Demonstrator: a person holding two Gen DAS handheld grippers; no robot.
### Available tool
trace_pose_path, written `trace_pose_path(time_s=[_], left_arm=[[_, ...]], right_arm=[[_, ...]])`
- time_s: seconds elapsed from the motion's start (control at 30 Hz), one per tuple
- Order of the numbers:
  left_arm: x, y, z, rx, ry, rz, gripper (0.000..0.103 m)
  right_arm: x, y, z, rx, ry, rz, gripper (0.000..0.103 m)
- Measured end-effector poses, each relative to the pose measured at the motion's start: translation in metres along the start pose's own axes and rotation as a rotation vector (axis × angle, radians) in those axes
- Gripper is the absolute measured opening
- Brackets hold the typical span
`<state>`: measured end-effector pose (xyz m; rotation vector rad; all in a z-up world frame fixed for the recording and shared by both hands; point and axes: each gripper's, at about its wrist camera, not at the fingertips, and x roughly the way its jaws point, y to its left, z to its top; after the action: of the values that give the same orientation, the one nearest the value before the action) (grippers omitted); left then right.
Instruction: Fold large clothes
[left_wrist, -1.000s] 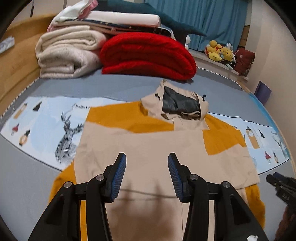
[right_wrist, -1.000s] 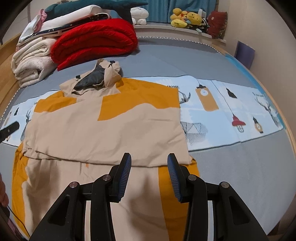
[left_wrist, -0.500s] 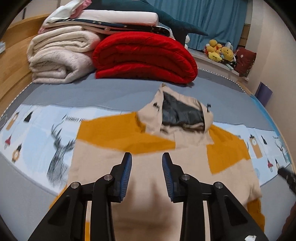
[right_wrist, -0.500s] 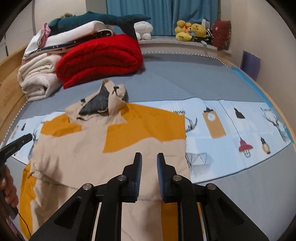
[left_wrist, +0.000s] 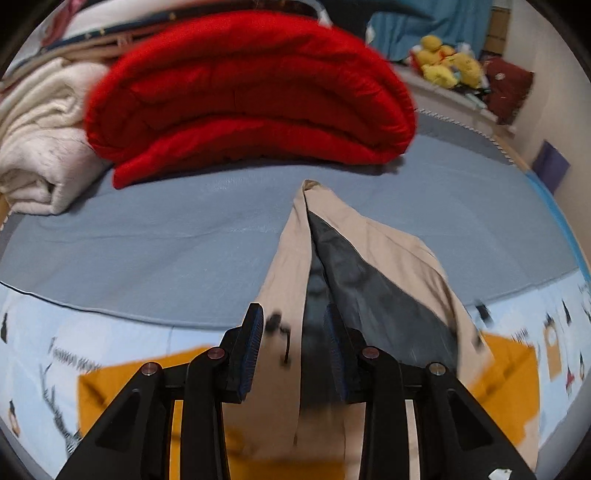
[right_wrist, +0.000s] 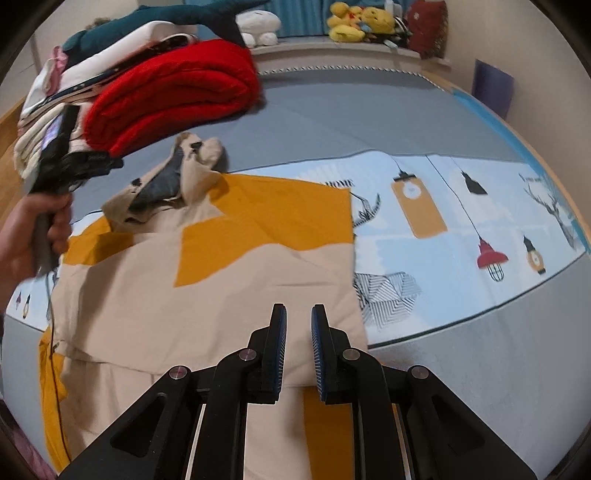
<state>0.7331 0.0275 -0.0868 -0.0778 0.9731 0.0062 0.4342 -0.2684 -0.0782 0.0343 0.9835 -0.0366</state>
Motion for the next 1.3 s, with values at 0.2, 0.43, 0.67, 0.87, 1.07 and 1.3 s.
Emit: trace_pose_path(time_s=[0.2,0.43,0.67,0.87,1.07,1.3], left_arm=[[0.07,-0.007,0.022,-0.037,0.133,0.027,0.044],[0.106,-0.01,0.026,0.036,0.237,0.143,0.008],[-0.007,-0.024,0.012,0.094,0.013,-0.036,0.003],[-0.15,-0.043,-0.101,0.291,-0.125,-0.119,0.002],[-0.223,0.012,-0.25,0.077,-0.068,-0.128,0.012],[-0.225,0.055,-0.287,-0.281,-0.02,-0.205,0.019]], right_arm=[[0.008,-0.008,-0.002,0.023,0.025,-0.014,0.015],[0.002,-0.02,-0.003,0.054,0.011,-0.049,0.015],[-0.015,-0.021,0.003,0.079,-0.018,-0.035,0.015],[-0.048,-0.02,0.008,0.114,-0.083,0.013,0.015],[-0.066,-0.011,0.001,0.152,-0.124,0.096,0.015],[-0.067,0.007,-0.004,0.148,-0.14,0.182,0.017]])
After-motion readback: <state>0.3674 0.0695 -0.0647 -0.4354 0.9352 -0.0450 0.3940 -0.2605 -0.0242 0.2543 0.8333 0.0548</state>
